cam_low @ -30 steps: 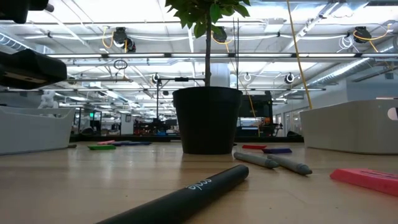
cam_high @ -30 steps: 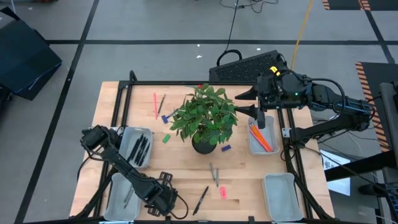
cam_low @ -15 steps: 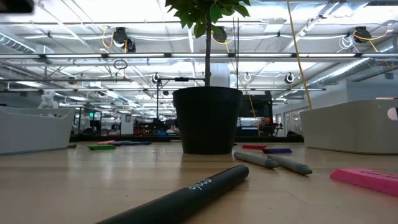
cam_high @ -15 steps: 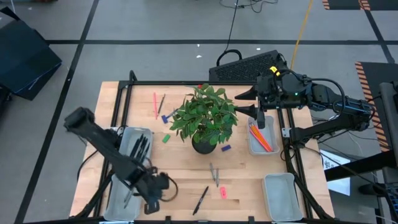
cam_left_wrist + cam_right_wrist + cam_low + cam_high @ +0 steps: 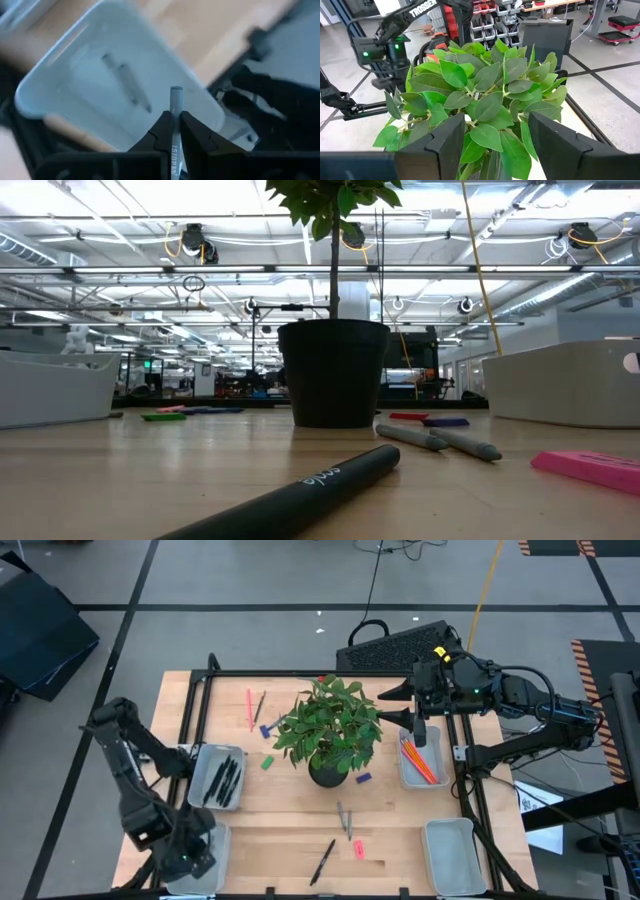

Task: Sort crayons/erasers/pens/pencils in bins
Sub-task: Put the gray crayon into the bottom left gray bin

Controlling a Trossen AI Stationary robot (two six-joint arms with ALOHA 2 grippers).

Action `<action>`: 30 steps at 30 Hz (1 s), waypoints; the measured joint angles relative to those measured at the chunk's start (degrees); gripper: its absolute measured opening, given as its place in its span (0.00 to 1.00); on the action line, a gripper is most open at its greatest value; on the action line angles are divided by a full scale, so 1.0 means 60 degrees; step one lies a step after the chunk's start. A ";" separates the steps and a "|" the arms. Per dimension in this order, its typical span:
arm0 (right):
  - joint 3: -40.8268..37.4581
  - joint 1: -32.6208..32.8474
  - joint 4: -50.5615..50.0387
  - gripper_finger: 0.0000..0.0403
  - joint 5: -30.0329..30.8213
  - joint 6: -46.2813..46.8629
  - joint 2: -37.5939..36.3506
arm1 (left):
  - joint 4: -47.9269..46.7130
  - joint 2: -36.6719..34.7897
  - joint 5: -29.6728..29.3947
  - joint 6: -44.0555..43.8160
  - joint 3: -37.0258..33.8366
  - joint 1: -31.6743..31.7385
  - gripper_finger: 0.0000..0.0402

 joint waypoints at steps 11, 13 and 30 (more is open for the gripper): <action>0.0000 -0.0001 0.0000 0.53 0.0000 0.0000 0.0000 | 0.2888 0.0000 -0.0011 -0.3292 -0.2840 -0.0035 0.06; 0.0000 -0.0002 -0.0004 0.53 0.0000 0.0000 0.0000 | 0.3439 -0.0002 0.0133 -0.3398 -0.3349 -0.0051 0.06; 0.0000 -0.0002 0.0000 0.53 0.0000 0.0000 0.0000 | 0.4510 -0.0004 0.0683 -0.4791 -0.4200 0.0284 0.06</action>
